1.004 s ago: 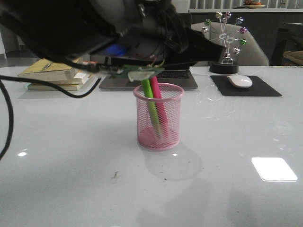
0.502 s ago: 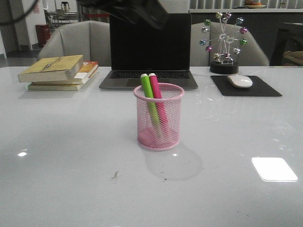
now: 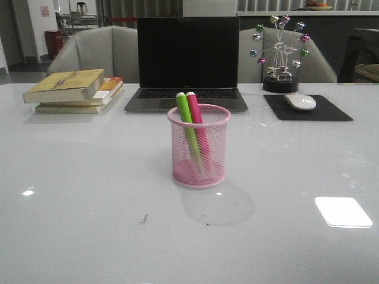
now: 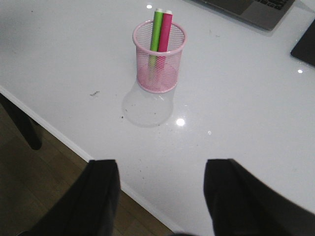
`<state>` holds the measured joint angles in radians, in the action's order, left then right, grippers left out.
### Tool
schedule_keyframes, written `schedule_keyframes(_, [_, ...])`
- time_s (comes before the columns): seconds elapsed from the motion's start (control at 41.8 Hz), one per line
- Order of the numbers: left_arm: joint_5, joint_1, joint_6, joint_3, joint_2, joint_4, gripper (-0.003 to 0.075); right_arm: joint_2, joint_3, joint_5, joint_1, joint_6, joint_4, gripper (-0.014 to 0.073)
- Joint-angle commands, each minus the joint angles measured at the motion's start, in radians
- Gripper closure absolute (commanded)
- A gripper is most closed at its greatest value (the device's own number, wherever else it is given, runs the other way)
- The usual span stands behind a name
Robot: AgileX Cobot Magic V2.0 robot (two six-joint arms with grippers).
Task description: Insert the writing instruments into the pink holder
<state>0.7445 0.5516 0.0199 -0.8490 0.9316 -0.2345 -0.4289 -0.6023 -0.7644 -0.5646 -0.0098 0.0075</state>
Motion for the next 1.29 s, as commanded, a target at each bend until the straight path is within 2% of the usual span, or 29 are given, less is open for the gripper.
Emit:
schedule_keyframes(0.0, [-0.059, -0.018, -0.030, 0.020, -0.064, 0.010, 0.0326, -0.005, -0.028, 0.090, 0.003, -0.001, -0.008, 0.0102])
schedule_keyframes(0.12, [-0.071, -0.020, -0.030, 0.052, -0.108, 0.052, 0.0343, -0.005, -0.028, 0.079, 0.003, -0.001, -0.019, 0.0106])
schedule_keyframes(0.167, [-0.071, -0.020, -0.030, 0.055, -0.117, 0.073, 0.0381, -0.005, -0.028, 0.073, 0.003, -0.001, -0.039, 0.0139])
schedule_keyframes(0.215, [-0.071, -0.020, -0.030, 0.055, -0.121, 0.088, 0.0424, -0.005, -0.028, 0.066, 0.003, -0.001, -0.047, 0.0192])
schedule_keyframes(0.383, [-0.072, -0.020, -0.030, 0.055, -0.121, 0.113, 0.0625, -0.005, -0.028, 0.053, 0.003, -0.001, -0.047, 0.0467])
schedule_keyframes(0.478, [-0.073, -0.020, -0.030, 0.055, -0.117, 0.114, 0.0623, -0.005, -0.028, 0.053, 0.003, -0.001, -0.047, 0.0577])
schedule_keyframes(1.052, [-0.082, -0.020, -0.030, 0.056, -0.113, 0.119, 0.0623, -0.005, -0.028, 0.049, 0.003, -0.001, -0.047, 0.0566])
schedule_keyframes(1.124, [-0.114, -0.043, -0.030, 0.061, -0.147, 0.094, 0.0623, -0.005, -0.028, 0.049, 0.003, -0.001, -0.047, 0.0566])
schedule_keyframes(1.22, [-0.162, -0.119, -0.030, 0.081, -0.210, 0.085, 0.0623, -0.005, -0.028, 0.048, 0.003, -0.001, -0.047, 0.0566])
schedule_keyframes(1.268, [-0.227, -0.167, -0.030, 0.108, -0.249, 0.083, 0.0623, -0.005, -0.028, 0.048, 0.003, -0.001, -0.047, 0.0566])
